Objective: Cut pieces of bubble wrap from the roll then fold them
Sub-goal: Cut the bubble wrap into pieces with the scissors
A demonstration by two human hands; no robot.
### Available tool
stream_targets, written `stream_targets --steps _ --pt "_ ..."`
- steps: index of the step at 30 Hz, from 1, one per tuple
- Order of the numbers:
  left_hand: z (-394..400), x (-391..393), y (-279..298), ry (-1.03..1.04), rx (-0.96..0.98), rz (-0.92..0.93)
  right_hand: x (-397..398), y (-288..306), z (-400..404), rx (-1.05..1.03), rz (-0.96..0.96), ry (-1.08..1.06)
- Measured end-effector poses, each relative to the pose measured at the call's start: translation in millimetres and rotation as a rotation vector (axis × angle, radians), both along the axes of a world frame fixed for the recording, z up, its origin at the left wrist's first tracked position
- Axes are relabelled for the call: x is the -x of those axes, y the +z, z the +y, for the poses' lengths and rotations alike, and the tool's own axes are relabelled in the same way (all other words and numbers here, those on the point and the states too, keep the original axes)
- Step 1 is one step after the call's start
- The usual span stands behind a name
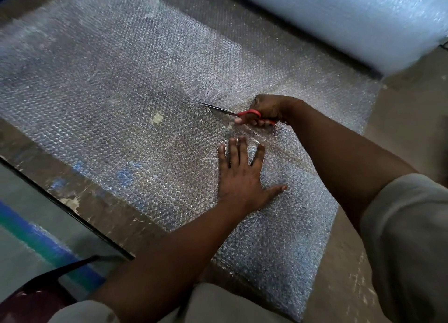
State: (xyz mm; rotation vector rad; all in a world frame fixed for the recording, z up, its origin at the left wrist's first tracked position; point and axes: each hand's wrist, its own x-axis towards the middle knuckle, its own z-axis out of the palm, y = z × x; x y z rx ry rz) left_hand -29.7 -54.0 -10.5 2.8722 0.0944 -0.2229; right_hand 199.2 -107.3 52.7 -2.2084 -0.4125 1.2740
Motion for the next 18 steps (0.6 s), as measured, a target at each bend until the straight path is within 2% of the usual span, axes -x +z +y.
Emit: stream_targets --steps 18 --pt "1 0 2 -0.003 0.004 -0.019 3 -3 22 -0.035 -0.003 -0.025"
